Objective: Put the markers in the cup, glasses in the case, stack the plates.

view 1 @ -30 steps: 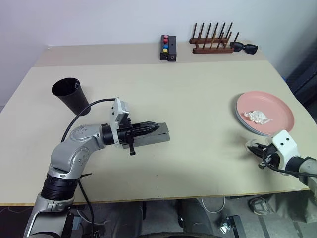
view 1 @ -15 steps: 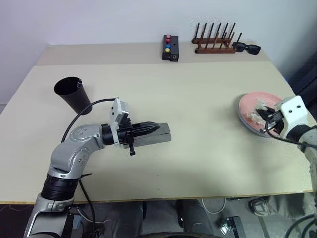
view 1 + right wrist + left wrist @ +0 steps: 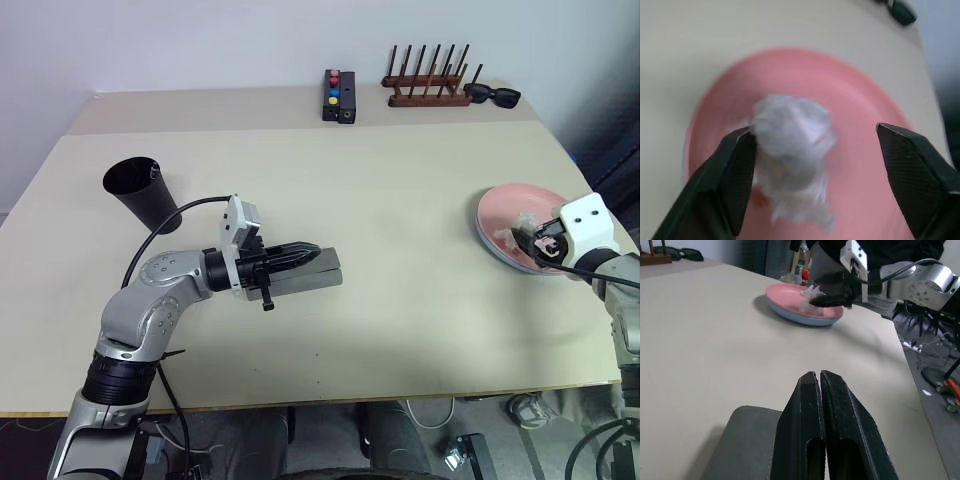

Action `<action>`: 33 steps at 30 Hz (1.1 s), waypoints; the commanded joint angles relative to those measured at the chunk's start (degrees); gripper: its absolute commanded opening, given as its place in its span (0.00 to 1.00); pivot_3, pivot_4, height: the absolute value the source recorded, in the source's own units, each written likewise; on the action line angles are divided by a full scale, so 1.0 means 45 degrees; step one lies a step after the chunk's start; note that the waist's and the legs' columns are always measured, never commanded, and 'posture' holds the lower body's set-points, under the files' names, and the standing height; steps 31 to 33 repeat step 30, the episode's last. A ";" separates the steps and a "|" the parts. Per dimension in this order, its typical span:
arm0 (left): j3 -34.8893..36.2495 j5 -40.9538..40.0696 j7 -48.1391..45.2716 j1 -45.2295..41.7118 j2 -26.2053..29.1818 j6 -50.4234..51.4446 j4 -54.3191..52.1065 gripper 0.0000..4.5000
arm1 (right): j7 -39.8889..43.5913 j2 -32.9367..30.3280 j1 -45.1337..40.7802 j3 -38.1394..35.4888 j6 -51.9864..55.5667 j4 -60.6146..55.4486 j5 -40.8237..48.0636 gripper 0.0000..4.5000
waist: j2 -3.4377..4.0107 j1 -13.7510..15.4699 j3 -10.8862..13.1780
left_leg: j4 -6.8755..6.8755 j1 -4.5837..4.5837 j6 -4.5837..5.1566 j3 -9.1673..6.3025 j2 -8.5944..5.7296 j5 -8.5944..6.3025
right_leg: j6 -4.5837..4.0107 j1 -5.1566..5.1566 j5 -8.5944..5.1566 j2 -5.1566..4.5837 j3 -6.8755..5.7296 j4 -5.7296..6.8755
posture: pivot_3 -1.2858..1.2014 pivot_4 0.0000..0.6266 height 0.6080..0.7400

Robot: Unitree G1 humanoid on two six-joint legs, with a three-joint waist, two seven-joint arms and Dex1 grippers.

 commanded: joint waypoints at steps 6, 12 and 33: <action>0.2601 -0.0405 0.0819 0.1654 0.1012 -0.0359 -0.0846 0.01 | 0.3005 0.0220 -0.0036 0.0384 -0.0119 -0.2924 0.2633 0.77 | 0.0004 -0.0069 0.0002 | -0.0013 0.0009 0.0001 -0.0002 0.0015 -0.0001 | 0.0003 -0.0004 0.0000 0.0014 0.0000 0.0003 | 0.52 0.24 0.95; 0.4343 0.0357 0.1721 0.4689 0.1087 -0.1335 -0.1443 0.01 | 0.4544 0.0268 0.0483 0.0876 0.0419 -0.3315 0.3733 0.77 | 0.0000 0.0041 0.0003 | -0.0004 -0.0002 0.0006 0.0001 0.0008 -0.0006 | -0.0001 0.0004 -0.0003 -0.0004 0.0002 -0.0017 | 0.52 0.24 0.95; 0.5617 0.1423 0.2256 0.6617 0.1016 -0.3808 0.0176 0.01 | 0.5413 0.0730 -0.0385 0.1231 -0.1027 -0.0444 0.3425 0.77 | 0.0005 0.0032 0.0003 | -0.0004 -0.0004 0.0003 0.0003 0.0011 -0.0007 | -0.0010 -0.0007 -0.0002 -0.0008 -0.0011 -0.0012 | 0.52 0.24 0.95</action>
